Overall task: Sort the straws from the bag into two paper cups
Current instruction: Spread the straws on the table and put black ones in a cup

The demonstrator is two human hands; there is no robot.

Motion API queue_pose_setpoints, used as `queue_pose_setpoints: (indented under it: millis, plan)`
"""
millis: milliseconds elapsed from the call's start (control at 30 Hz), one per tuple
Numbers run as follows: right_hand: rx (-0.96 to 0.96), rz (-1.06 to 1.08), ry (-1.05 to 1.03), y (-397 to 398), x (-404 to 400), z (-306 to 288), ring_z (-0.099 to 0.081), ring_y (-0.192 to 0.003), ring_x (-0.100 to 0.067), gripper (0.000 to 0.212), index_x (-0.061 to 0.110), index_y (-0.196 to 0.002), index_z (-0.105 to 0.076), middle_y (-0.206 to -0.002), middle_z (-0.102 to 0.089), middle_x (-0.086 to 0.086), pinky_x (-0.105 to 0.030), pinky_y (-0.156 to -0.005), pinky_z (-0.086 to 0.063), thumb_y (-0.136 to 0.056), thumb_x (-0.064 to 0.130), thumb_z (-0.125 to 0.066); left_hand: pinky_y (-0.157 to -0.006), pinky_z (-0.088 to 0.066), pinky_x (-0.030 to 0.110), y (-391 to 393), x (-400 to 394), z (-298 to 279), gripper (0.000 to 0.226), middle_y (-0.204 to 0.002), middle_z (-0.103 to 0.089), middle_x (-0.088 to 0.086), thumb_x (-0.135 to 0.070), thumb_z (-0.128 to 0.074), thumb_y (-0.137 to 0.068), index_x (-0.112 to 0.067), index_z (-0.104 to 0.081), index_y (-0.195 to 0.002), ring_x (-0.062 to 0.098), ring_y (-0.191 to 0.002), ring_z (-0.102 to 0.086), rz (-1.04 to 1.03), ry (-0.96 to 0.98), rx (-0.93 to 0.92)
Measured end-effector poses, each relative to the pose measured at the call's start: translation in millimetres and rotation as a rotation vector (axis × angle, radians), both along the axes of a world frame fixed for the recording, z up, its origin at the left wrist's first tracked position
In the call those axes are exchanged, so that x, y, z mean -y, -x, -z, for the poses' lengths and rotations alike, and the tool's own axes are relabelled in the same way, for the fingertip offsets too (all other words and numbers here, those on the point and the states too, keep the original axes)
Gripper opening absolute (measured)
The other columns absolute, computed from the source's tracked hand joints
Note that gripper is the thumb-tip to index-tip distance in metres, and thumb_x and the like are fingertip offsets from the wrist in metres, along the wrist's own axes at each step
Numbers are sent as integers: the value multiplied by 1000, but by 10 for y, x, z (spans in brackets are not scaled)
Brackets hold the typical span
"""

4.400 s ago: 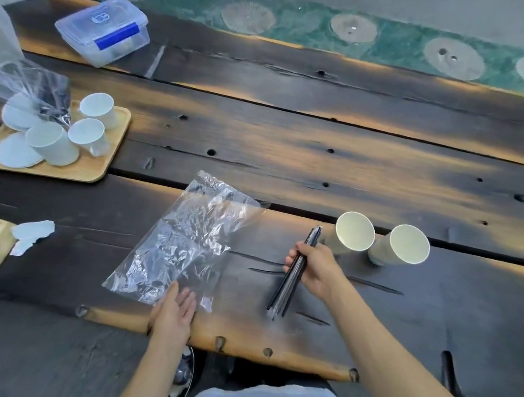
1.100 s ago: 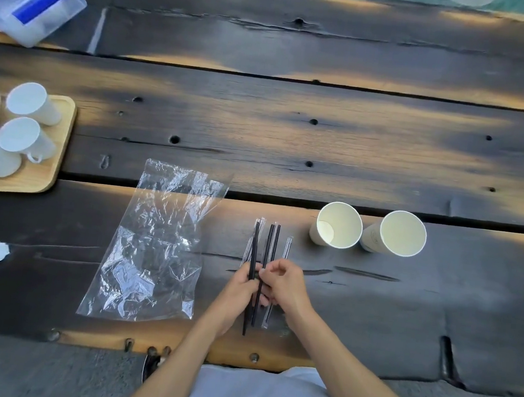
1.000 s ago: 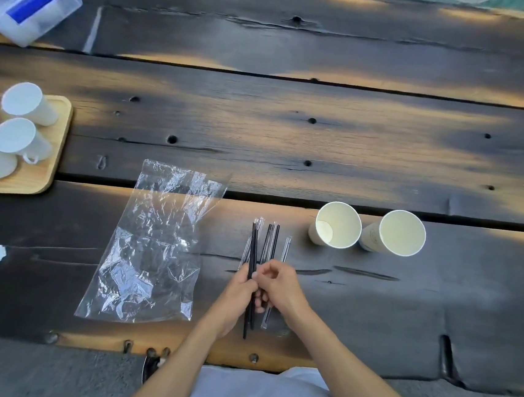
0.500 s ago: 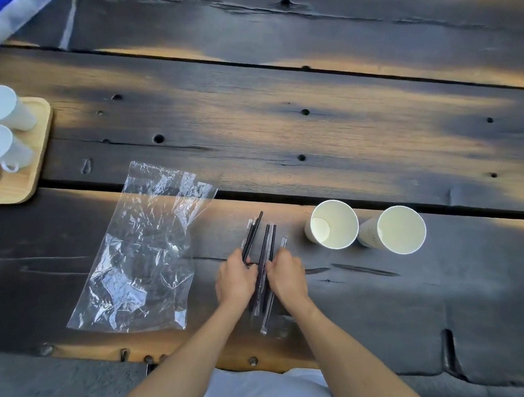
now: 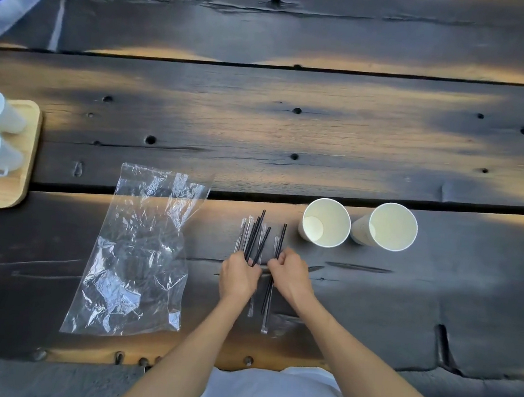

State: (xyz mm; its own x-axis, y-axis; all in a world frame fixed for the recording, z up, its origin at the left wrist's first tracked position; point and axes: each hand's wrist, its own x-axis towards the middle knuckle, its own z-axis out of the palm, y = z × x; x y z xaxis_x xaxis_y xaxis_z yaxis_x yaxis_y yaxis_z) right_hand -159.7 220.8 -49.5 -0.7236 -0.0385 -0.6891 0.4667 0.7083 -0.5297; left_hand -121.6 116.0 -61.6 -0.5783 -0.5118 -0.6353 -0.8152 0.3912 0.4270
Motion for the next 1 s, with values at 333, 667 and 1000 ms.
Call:
queue_pose_setpoints:
  millis: [333,667,1000]
  plan:
    - [49,155,243,-70,-83,-104,-50,-41,-13,13,13,-80,-48,-59,-52,-3,-25,-42,-39,-91,13,-56,-58,-36,34,-95,245,-104,43,-61,-56,2,-42,-58,-95,-15,-51,-62,26,-65,-52,15,-143,-161]
    - [247,287,657,-208,47,-380,-52,-50,-22,14,10,-78,-60,-61,-55,-9,-35,-54,-51,-92,13,-64,-54,-54,31,-357,238,-396,34,-68,-68,10,-31,-43,-106,0,-58,-103,22,-58,-64,-301,-796,-239]
    - [341,189,904,-183,78,-616,-57,-62,-18,24,-7,-116,-51,-88,-67,-14,-26,-57,-45,-100,10,-51,-35,-20,17,-630,251,-583,44,-59,-39,0,-52,-46,-100,-9,-53,-93,8,-42,-29,-274,-1098,-213]
